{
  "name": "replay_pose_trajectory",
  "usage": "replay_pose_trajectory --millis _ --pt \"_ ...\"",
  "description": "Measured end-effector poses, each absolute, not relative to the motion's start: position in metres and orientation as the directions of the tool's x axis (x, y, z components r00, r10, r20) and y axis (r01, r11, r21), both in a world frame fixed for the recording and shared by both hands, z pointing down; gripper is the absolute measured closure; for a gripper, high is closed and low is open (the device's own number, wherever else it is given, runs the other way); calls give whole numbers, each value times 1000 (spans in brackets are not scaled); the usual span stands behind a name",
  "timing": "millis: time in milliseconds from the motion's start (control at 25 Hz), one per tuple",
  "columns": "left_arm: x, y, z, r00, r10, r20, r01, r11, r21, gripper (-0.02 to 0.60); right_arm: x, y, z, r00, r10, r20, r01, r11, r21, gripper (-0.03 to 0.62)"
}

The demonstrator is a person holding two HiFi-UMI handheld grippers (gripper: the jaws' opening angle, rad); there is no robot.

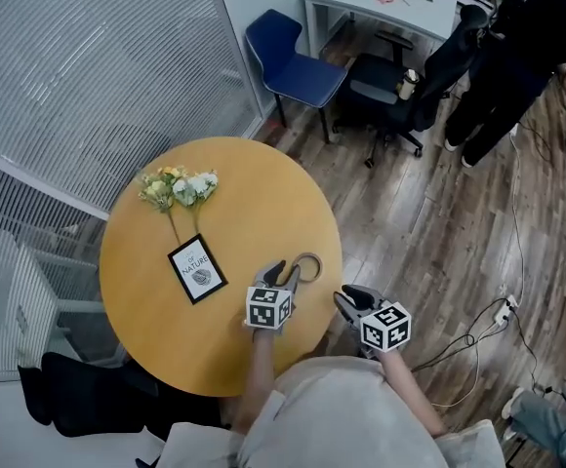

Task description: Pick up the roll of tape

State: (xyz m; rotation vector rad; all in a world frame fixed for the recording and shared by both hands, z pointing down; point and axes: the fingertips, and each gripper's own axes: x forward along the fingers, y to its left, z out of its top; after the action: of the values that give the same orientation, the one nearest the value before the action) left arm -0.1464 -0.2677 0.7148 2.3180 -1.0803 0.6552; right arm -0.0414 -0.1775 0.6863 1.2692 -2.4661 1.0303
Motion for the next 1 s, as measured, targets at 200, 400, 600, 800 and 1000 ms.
replay_pose_trajectory --millis 200,400,600,800,1000 --pt "-146 -276 746 551 -530 645 -805 -542 243 437 -23 -171 694 -573 -665 479 -802 334 -496 490" --pt "-148 -286 776 511 -496 702 -800 -573 178 437 -16 -166 699 -543 -670 506 -823 306 -478 490" --pt "-140 -294 796 515 -450 730 -783 -594 186 437 -4 -160 704 -510 -682 525 -839 260 -477 490" --pt "-131 -297 824 497 -373 784 -729 -669 144 437 -1 -149 709 -491 -681 543 -850 237 -471 490" --pt "-122 -298 847 479 -303 824 -698 -701 148 437 12 -137 713 -459 -693 556 -861 193 -470 490"
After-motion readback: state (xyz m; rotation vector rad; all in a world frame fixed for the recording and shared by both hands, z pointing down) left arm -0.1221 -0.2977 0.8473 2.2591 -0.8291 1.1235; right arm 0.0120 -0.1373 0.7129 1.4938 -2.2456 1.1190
